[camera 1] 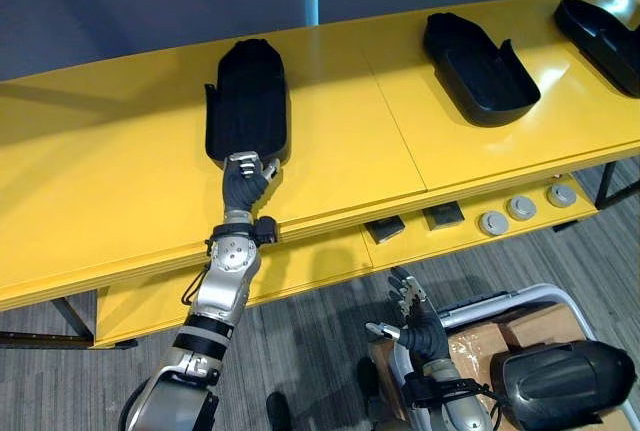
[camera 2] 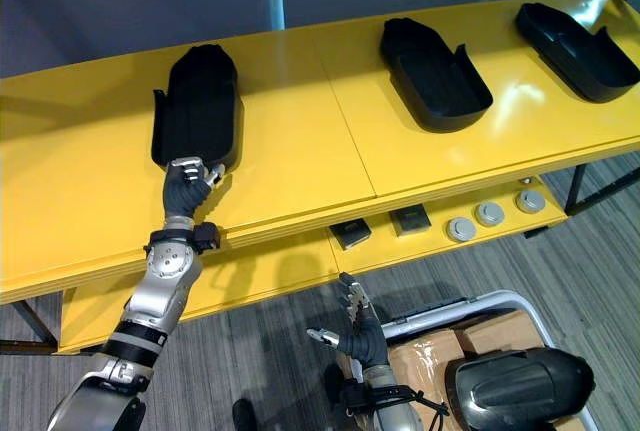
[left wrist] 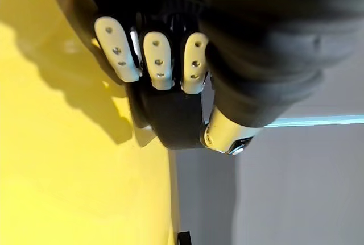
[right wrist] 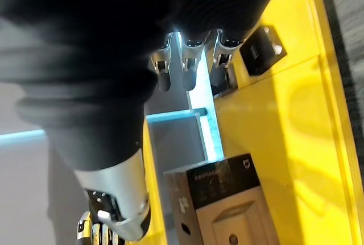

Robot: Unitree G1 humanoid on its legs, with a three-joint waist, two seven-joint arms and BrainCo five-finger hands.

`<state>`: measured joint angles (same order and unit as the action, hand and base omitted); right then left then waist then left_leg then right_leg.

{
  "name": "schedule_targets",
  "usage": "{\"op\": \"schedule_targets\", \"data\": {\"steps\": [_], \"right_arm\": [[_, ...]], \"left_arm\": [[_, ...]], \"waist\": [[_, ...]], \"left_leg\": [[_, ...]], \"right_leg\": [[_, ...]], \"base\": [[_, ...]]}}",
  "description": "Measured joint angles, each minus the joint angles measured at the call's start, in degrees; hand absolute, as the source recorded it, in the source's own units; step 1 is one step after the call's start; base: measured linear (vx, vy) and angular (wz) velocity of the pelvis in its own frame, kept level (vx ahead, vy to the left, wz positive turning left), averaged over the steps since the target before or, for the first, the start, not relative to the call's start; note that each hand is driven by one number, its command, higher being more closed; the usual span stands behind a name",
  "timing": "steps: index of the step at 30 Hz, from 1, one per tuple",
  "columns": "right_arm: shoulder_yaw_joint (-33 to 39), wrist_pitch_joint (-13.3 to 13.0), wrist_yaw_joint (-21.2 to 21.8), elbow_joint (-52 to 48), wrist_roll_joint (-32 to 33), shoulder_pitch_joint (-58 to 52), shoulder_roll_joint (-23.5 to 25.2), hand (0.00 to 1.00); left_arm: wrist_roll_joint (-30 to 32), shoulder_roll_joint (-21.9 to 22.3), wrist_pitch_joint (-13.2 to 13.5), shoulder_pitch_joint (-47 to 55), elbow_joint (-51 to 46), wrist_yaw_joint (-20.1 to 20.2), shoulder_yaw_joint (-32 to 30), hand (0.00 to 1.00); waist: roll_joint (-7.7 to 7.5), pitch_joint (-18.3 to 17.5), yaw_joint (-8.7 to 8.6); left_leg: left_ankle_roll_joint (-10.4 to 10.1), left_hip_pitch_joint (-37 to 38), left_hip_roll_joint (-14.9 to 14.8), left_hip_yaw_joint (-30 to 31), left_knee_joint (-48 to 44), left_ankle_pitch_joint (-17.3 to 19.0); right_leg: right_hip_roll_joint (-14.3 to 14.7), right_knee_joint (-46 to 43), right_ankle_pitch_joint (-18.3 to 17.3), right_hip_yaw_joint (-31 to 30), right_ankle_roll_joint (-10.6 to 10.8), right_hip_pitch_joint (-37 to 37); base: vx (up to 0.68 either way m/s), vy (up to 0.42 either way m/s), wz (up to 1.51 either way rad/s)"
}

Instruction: Walk over and take plastic housings, then place them on the shelf

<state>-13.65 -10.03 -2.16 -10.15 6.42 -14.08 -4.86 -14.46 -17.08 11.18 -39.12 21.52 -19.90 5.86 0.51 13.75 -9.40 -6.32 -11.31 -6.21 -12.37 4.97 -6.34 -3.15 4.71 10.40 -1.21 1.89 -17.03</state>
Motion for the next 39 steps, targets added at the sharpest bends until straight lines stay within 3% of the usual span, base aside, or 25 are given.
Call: {"op": "schedule_targets", "data": {"steps": [6, 7, 10, 12, 14, 16, 19, 21, 24, 25, 26, 27, 28, 29, 30, 31, 32, 33, 34, 35, 37, 39], "right_arm": [[-0.1, 0.0, 0.0, 0.0, 0.0, -0.1, -0.3, 0.00], [-0.1, 0.0, 0.0, 0.0, 0.0, -0.1, -0.3, 0.00], [-0.1, 0.0, 0.0, 0.1, 0.0, -0.1, -0.4, 0.00], [-0.1, 0.0, 0.0, 0.2, 0.0, 0.2, -0.3, 0.00], [0.0, -0.1, -0.1, 0.8, 0.0, 0.2, -0.1, 0.00], [0.8, -0.1, -0.1, 2.3, 0.0, 0.2, 0.2, 0.00], [1.8, -0.1, 0.1, 2.6, -0.1, 0.6, -0.7, 0.00], [3.8, -0.1, 0.6, 2.6, -0.2, 0.7, -2.1, 0.00], [6.0, -0.1, 1.1, 1.8, -0.1, -0.4, -2.0, 0.00], [7.0, 0.0, 1.4, 1.1, -0.1, -1.9, -1.9, 0.00], [8.2, 0.2, 1.7, -0.5, -0.1, -4.1, -1.2, 0.00], [8.7, 0.3, 1.7, -1.7, -0.1, -5.3, -0.5, 0.00], [9.1, 0.4, 1.8, -4.6, -0.2, -8.1, 0.9, 0.00], [9.0, 0.4, 1.8, -6.9, -0.3, -9.9, 1.4, 0.00], [9.0, 0.4, 1.7, -7.3, -0.3, -9.9, 1.5, 0.00], [9.1, 0.4, 1.6, -6.4, -0.3, -7.9, 2.2, 0.00], [9.2, 0.4, 1.0, -4.7, -0.4, -6.2, 3.5, 0.00], [9.2, 0.4, 0.7, -3.6, -0.7, -5.5, 3.7, 0.00], [9.0, 0.4, 0.4, -1.3, -2.5, -3.9, 3.6, 0.00], [9.2, 0.4, 0.4, 0.9, -2.7, -2.9, 3.6, 0.00], [9.2, 0.4, 0.4, 3.8, -2.7, -1.9, 3.6, 0.00], [9.1, 0.5, 0.4, 5.8, -2.7, -1.0, 3.6, 0.00]], "left_arm": [[-0.2, -0.9, 0.7, -1.5, 2.2, -0.2, -0.1, 1.00], [-0.3, -0.9, 0.7, -1.5, 2.3, -0.2, -0.2, 0.00], [-1.2, -0.8, 1.0, -1.2, 1.6, -0.3, -0.1, 0.00], [-2.5, 0.5, 0.8, 5.4, -7.5, -0.6, -0.7, 0.00], [-3.8, 5.2, 1.6, 19.4, -23.2, -0.3, -2.9, 0.00], [-4.5, 12.0, 3.6, 35.6, -34.4, 1.7, -2.1, 0.00], [-4.6, 16.3, 3.9, 45.6, -40.1, 3.1, -3.0, 0.00], [-4.6, 16.6, 4.5, 47.5, -42.4, 4.5, -3.9, 0.00], [-4.5, 16.6, 4.6, 46.2, -42.7, 4.9, -4.9, 0.00], [-4.3, 16.5, 4.8, 45.5, -42.6, 4.9, -4.8, 0.00], [-4.3, 16.5, 5.1, 44.1, -42.5, 4.9, -4.1, 0.00], [-4.1, 16.4, 5.1, 43.3, -42.4, 5.0, -3.9, 0.00], [-3.2, 16.4, 5.1, 42.0, -42.1, 5.0, -3.5, 0.00], [-2.4, 16.3, 5.3, 41.1, -42.0, 5.0, -2.6, 0.00], [-2.1, 16.3, 5.4, 40.6, -41.8, 5.0, -2.2, 0.00], [-2.0, 16.1, 5.5, 39.5, -41.2, 5.0, -2.1, 0.00], [-1.7, 16.1, 5.5, 37.8, -38.8, 4.8, -2.4, 0.00], [-1.7, 16.2, 5.4, 37.5, -37.7, 4.6, -2.4, 0.00], [-1.7, 16.4, 5.4, 37.6, -37.1, 4.3, -2.4, 0.00], [-1.7, 16.5, 5.4, 37.3, -37.0, 4.3, -2.3, 0.00], [-1.8, 16.6, 5.5, 37.3, -36.7, 4.4, -2.1, 0.00], [-2.4, 16.5, 5.4, 37.9, -35.6, 4.6, -2.2, 0.00]], "waist": [[-0.21, 0.7, -0.77], [-0.21, 0.8, -0.78], [-0.20, 1.1, -0.76], [-0.13, 1.1, -1.05], [-0.12, 1.1, -0.46], [-0.06, 1.1, 1.58], [0.69, 0.8, 4.39], [3.25, -0.8, 4.77], [3.29, -1.2, 4.76], [3.32, -2.0, 4.70], [3.03, -2.3, 4.46], [2.52, -2.3, 4.38], [1.23, -2.9, 4.43], [0.04, -3.7, 4.70], [-0.70, -4.0, 4.58], [-0.68, -4.2, 5.31], [-1.64, -4.2, 5.82], [-1.44, -4.3, 6.18], [-1.01, -4.2, 6.70], [-0.29, -4.1, 6.69], [-0.19, -4.2, 6.82], [-0.18, -4.6, 7.53]], "left_leg": [[0.0, 0.4, -0.1, -0.1, 0.0, 0.0], [0.0, 0.5, -0.1, -0.1, 0.0, 0.0], [0.0, 0.5, -0.1, 0.0, 0.0, 0.0], [0.0, 0.9, 0.0, -0.3, 0.0, 0.0], [0.0, 3.1, -0.2, -2.6, 0.0, 1.2], [-0.4, 5.7, -0.7, -4.4, -3.6, 5.0], [-1.0, 4.5, -1.9, 6.9, -17.4, 14.3], [-2.6, 5.1, -0.8, 23.1, -24.1, 20.7], [-2.7, 7.1, 2.7, 33.6, -27.0, 23.6], [-1.4, 7.9, 4.3, 36.3, -27.8, 25.5], [1.3, 8.6, 5.6, 35.8, -27.9, 27.2], [2.2, 8.5, 6.5, 35.3, -28.7, 27.7], [3.3, 7.8, 8.1, 32.9, -30.5, 28.2], [5.5, 6.7, 8.9, 29.0, -31.7, 28.5], [6.2, 6.1, 9.1, 26.2, -32.1, 28.4], [7.7, 4.6, 7.2, 20.5, -31.8, 27.3], [8.0, 4.8, 5.9, 14.7, -29.8, 25.3], [8.2, 5.6, 5.1, 12.0, -28.3, 24.2], [8.2, 7.0, 3.3, 7.5, -25.2, 22.2], [8.2, 7.2, 1.7, 4.8, -23.4, 20.6], [8.8, 7.1, -0.3, 1.3, -21.1, 19.5], [9.0, 7.1, -2.0, -1.1, -19.0, 19.1]], "right_leg": [[0.1, 0.0, 0.1, -0.1, 0.0, 0.4], [0.1, 0.0, 0.1, -0.1, 0.0, 0.4], [0.1, 0.0, 0.1, -0.1, 0.0, 0.5], [0.2, 0.0, 0.2, -0.2, 0.0, 0.7], [0.8, 0.0, 0.0, -2.6, 0.2, 1.7], [1.6, 0.0, -0.4, -6.3, 0.7, 3.9], [3.2, -0.8, -1.8, -10.4, 1.6, 6.6], [5.7, -6.7, -4.7, -14.0, 2.5, 5.5], [6.1, -14.3, -7.7, -17.0, 3.2, 3.1], [6.1, -17.2, -8.7, -18.8, 4.2, 1.8], [6.0, -18.1, -8.5, -20.7, 4.9, 1.1], [5.8, -17.9, -8.0, -22.0, 5.6, 1.0], [4.8, -15.5, -5.5, -25.4, 7.0, 1.0], [4.3, -11.7, -0.5, -27.8, 7.3, 0.6], [4.5, -8.8, 3.8, -27.7, 7.0, 0.4], [4.2, 0.3, 14.8, -22.8, 1.4, 1.1], [3.8, -4.9, 10.4, -7.8, -1.4, 0.0], [3.5, -8.5, 6.0, -2.0, -2.4, -0.1], [3.3, -15.0, -1.1, 3.4, -2.5, 0.6], [2.4, -19.8, -6.3, 4.2, -1.0, 1.9], [-0.5, -23.8, -11.7, 5.8, 0.2, 4.5], [-3.6, -23.9, -13.6, 6.9, 1.2, 7.3]], "base": [[0.01, 0.045, -0.01], [0.01, 0.039, -0.01], [0.02, 0.061, 0.00], [0.04, 0.045, -0.14], [0.09, 0.054, -0.61], [0.12, 0.087, -0.87], [0.06, 0.072, -0.84], [0.03, 0.136, -0.93], [-0.06, 0.161, -0.59], [-0.13, 0.255, -0.67], [-0.16, 0.326, -0.72], [-0.16, 0.344, -0.95], [-0.21, 0.371, -1.39], [-0.26, 0.366, -1.68], [-0.36, 0.332, -2.17], [-0.41, 0.252, -2.35], [-0.39, 0.225, -2.35], [-0.35, 0.226, -2.27], [-0.24, 0.184, -1.98], [-0.21, 0.156, -1.78], [-0.22, -0.057, -1.22], [-0.20, -0.184, -1.08]]}}
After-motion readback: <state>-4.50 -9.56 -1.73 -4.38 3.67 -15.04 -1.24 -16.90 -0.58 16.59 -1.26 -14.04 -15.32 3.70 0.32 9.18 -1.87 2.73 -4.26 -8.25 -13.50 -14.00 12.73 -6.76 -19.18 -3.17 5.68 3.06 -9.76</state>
